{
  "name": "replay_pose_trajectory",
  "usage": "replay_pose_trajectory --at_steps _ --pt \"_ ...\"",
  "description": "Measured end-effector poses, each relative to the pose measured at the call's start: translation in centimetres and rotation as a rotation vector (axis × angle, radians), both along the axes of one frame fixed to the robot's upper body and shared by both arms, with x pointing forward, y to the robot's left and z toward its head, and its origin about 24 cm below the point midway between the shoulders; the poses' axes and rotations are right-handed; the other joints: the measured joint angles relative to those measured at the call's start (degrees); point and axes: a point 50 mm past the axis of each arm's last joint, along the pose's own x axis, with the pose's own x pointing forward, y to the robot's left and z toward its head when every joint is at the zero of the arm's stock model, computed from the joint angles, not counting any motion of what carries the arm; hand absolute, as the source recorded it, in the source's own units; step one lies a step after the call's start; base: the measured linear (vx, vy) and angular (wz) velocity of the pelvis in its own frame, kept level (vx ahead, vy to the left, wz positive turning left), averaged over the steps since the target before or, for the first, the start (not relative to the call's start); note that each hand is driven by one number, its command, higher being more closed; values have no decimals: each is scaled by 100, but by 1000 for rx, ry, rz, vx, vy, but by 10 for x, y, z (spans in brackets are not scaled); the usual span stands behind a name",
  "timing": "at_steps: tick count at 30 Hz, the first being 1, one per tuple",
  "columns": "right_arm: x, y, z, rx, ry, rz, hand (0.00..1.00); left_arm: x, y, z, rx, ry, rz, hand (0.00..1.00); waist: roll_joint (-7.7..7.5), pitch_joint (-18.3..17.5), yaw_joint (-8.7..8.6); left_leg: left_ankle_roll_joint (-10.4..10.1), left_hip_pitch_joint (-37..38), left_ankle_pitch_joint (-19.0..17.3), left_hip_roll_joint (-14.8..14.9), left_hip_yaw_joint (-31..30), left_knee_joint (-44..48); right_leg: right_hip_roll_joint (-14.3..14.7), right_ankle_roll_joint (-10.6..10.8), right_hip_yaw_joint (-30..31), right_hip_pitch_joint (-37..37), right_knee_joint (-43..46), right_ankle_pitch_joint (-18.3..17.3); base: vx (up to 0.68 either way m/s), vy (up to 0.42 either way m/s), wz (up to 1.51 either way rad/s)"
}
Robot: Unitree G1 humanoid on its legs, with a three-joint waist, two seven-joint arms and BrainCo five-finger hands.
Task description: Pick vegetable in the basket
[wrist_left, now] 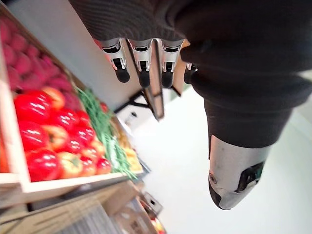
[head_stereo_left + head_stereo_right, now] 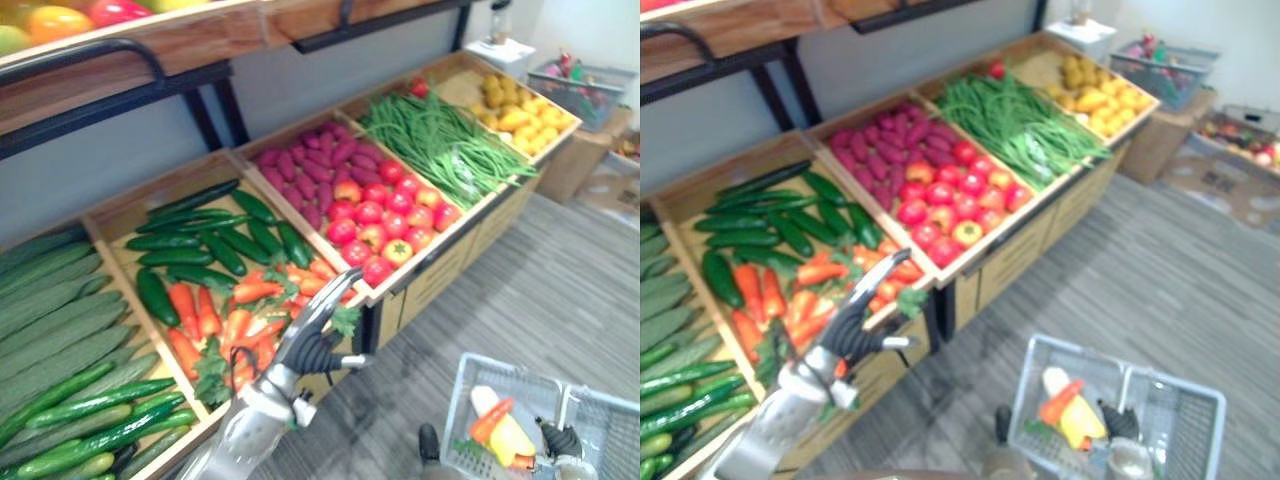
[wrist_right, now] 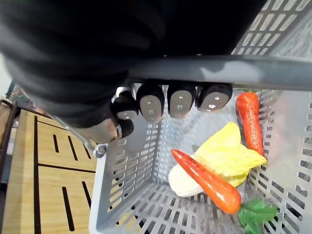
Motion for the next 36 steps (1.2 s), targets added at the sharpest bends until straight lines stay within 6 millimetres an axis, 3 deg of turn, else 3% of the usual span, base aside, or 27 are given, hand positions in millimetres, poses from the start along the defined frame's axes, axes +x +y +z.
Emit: replay_pose_trajectory --at_steps 6,10,15,21,33,36 --pt "-15 -2 -11 21 71 -82 100 -10 32 -18 -20 32 245 0 -7 -72 244 41 -188 90 -20 -588 1 -130 -150 -608 217 -1 -97 -4 -29 51" --pt "-10 0 -13 20 79 -94 100 -15 77 -53 8 117 536 0 16 -95 364 43 -288 193 -21 -911 -33 -168 -206 -924 316 -2 -136 -21 -45 37" --pt "-13 1 -14 6 98 -120 100 -34 106 -78 33 211 751 0 14 -122 464 40 -385 309 -25 -1228 -109 -202 -246 -1233 410 -6 -166 -18 -37 31" --pt "-14 1 -14 1 90 -124 100 -51 110 -103 13 337 831 0 -1 -199 547 34 -414 517 -63 -1591 -315 -263 -288 -1604 551 -8 -213 -8 -26 33" --pt "-27 14 -23 40 92 -235 100 -118 92 -192 -1 891 898 0 -70 -352 544 18 -392 662 -73 -1775 -518 -292 -205 -1813 646 -11 -277 2 -14 9" --pt "-30 15 -23 48 88 -267 100 -136 93 -213 -16 1042 986 0 -72 -354 540 17 -390 664 -72 -1765 -526 -292 -203 -1796 640 -13 -277 1 -2 -1"
